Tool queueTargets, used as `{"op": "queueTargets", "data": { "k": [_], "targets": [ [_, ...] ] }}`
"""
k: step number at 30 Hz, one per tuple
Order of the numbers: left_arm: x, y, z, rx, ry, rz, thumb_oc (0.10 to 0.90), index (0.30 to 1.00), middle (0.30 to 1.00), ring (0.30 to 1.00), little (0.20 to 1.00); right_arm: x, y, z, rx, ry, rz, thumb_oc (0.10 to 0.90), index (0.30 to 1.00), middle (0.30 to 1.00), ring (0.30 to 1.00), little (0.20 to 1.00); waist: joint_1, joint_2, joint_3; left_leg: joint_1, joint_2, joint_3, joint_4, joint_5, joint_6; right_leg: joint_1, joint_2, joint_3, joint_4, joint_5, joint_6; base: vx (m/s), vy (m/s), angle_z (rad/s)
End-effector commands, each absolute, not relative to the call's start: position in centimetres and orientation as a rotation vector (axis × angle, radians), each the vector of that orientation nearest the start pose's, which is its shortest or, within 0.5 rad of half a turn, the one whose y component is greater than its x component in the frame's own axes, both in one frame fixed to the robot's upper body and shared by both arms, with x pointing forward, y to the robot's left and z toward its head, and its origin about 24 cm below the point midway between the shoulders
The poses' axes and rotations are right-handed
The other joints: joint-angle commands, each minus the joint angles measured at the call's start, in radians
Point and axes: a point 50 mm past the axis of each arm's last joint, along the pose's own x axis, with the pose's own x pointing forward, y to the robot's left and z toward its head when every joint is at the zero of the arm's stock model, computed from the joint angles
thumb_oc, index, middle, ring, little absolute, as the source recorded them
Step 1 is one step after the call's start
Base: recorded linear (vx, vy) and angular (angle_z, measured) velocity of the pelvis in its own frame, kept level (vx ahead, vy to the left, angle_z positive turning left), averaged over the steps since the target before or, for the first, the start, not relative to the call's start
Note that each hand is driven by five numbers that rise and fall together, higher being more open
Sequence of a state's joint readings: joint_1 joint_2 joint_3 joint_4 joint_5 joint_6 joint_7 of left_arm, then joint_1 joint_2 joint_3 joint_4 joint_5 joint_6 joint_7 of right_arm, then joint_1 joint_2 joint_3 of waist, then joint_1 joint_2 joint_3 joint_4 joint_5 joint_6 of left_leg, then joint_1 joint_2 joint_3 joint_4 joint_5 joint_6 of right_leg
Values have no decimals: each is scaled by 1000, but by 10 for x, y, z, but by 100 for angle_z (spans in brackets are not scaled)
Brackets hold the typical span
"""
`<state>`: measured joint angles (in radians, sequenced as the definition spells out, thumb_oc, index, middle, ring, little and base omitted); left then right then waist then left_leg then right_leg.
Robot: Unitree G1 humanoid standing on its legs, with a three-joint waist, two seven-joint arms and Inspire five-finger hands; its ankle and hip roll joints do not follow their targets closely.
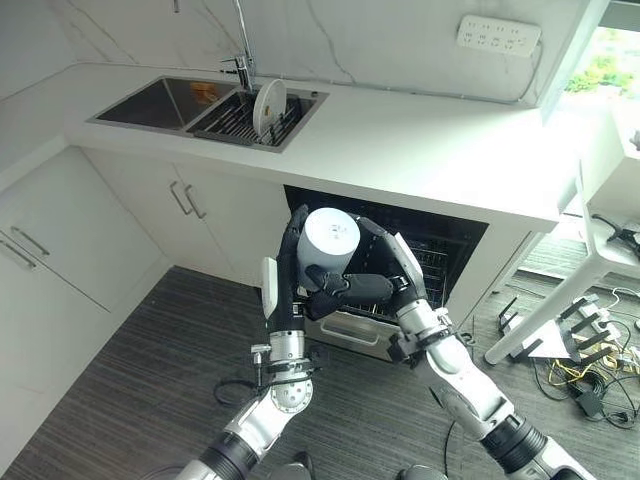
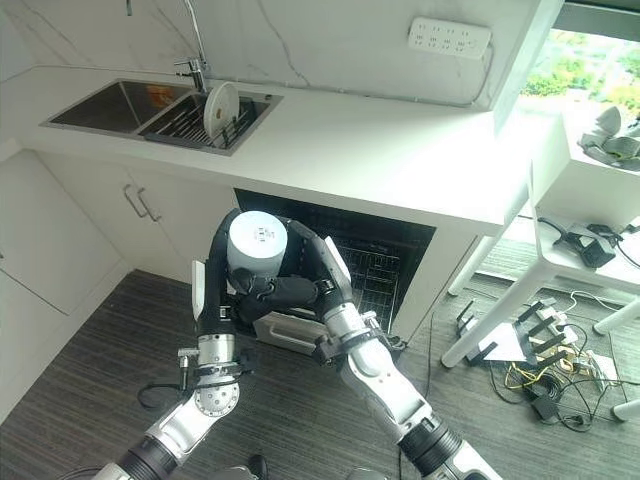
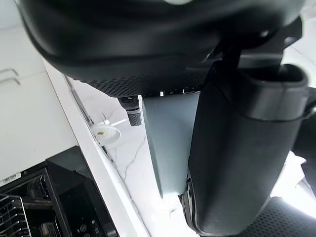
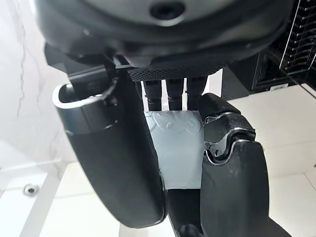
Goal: Place the dishes in the dishwasher.
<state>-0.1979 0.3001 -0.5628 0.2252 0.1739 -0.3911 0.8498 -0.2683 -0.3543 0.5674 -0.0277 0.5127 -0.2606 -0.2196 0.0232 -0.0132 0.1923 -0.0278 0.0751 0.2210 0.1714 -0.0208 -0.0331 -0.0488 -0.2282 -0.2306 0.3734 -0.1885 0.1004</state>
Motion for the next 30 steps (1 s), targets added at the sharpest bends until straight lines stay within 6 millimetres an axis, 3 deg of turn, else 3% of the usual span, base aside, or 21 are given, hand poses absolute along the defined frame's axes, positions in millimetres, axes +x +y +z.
{"op": "queueTargets", "data": {
  "k": [1, 3, 6, 8, 11, 12, 13, 18, 19, 20, 21, 22, 24, 25, 27, 28, 30],
  "targets": [
    [255, 81, 100, 253, -723, 45, 800, 900, 900, 900, 900, 274, -105, 180, 420, -681, 230, 400, 300, 300, 300, 300, -3, -12, -16, 14, -25, -42, 129, -265, 71, 98, -38, -33, -73, 31, 90, 80, 186, 0],
    [255, 85, 100, 259, -715, 44, 800, 900, 900, 900, 900, 271, -111, 178, 423, -689, 212, 400, 300, 300, 300, 300, -18, 1, -9, 27, -28, -39, 129, -278, 93, 101, -10, -47, -73, 93, 93, 68, 166, -5],
    [256, 95, 102, 269, -718, 90, 800, 900, 900, 900, 900, 270, -116, 175, 434, -688, 218, 400, 300, 300, 300, 300, -28, 11, 11, 42, -14, -2, 129, -290, 97, 38, 23, -88, -14, 123, 92, -5, 54, -44],
    [259, 96, 108, 255, -738, 73, 800, 900, 900, 900, 900, 274, -122, 176, 407, -700, 211, 400, 300, 300, 300, 300, -55, -11, 19, 48, -39, -12, 129, -303, 81, -11, 92, -32, -73, 96, 66, 47, -151, -71],
    [257, 96, 106, 251, -754, 58, 800, 900, 900, 900, 900, 275, -129, 176, 396, -705, 210, 400, 300, 300, 300, 300, -56, -26, 13, 50, -49, 3, 129, -304, 71, -29, 82, -27, -73, 74, 55, 84, -192, -13],
    [255, 94, 105, 245, -764, 24, 800, 900, 900, 900, 900, 277, -141, 177, 397, -712, 179, 400, 300, 300, 300, 300, -64, -31, 2, 42, -53, -4, 129, -292, 66, -37, 110, 20, -73, 51, 39, 101, -276, 32],
    [253, 94, 106, 245, -781, 10, 800, 900, 900, 900, 900, 278, -147, 178, 398, -725, 166, 400, 300, 300, 300, 300, -63, -33, -2, 41, -47, 7, 129, -285, 56, -30, 115, 16, -73, 35, 29, 93, -313, 38],
    [251, 97, 112, 238, -824, 9, 800, 900, 900, 900, 900, 278, -161, 189, 359, -780, 152, 400, 300, 300, 300, 300, -67, -64, 10, 73, -59, 62, 129, -249, 40, -18, 97, 52, -73, 5, -7, 26, -178, 10],
    [251, 98, 113, 231, -823, 8, 800, 900, 900, 900, 900, 277, -163, 189, 353, -785, 152, 400, 300, 300, 300, 300, -64, -73, 15, 63, -56, 71, 169, -227, 32, -11, 90, 57, -73, 0, -18, 5, -204, 1],
    [251, 100, 115, 222, -823, -4, 800, 900, 900, 900, 900, 276, -164, 189, 350, -788, 149, 400, 300, 300, 300, 300, -60, -73, 29, -14, -13, 64, 320, -190, 10, 3, 101, 63, -73, -7, -40, 6, -209, -8],
    [251, 101, 116, 221, -824, -16, 800, 900, 900, 900, 900, 276, -165, 188, 351, -786, 148, 400, 300, 300, 300, 300, -55, -66, 36, -75, 9, 37, 401, -157, -1, 12, 116, 72, -73, -13, -57, 18, -157, 8],
    [251, 102, 116, 221, -824, -21, 800, 900, 900, 900, 900, 276, -164, 186, 351, -782, 151, 400, 300, 300, 300, 300, -52, -62, 39, -93, 13, 22, 409, -140, -3, 16, 124, 81, -73, -15, -61, 121, 5, 1],
    [252, 104, 117, 211, -818, -29, 800, 900, 900, 900, 900, 278, -157, 184, 342, -771, 171, 400, 300, 300, 300, 300, -51, -38, 34, -78, 27, -10, 280, -95, -11, 28, 147, 107, -73, -30, -64, 166, 139, -35],
    [252, 104, 116, 205, -815, -29, 800, 900, 900, 900, 900, 278, -155, 183, 336, -769, 174, 400, 300, 300, 300, 300, -51, -29, 30, -62, 42, -31, 180, -46, -26, 36, 153, 120, -73, -40, -63, 166, 202, -51],
    [253, 106, 116, 198, -808, -26, 800, 900, 900, 900, 900, 278, -154, 182, 332, -764, 175, 400, 300, 300, 300, 300, -51, -10, 27, -84, 69, -81, 129, -35, -40, 48, 164, 134, -73, -53, -57, 147, 238, -24],
    [254, 105, 116, 192, -798, -26, 800, 900, 900, 900, 900, 277, -152, 182, 328, -757, 172, 400, 300, 300, 300, 300, -53, 11, 21, -130, 99, -139, 129, -48, -53, 57, 174, 148, -73, -65, -49, 151, 307, -19],
    [254, 103, 115, 186, -791, -35, 800, 900, 900, 900, 900, 276, -151, 181, 321, -750, 168, 400, 300, 300, 300, 300, -59, 23, 18, -158, 120, -155, 129, -46, -61, 70, 172, 149, -73, -74, -45, 180, 319, -14]
  ]
}}
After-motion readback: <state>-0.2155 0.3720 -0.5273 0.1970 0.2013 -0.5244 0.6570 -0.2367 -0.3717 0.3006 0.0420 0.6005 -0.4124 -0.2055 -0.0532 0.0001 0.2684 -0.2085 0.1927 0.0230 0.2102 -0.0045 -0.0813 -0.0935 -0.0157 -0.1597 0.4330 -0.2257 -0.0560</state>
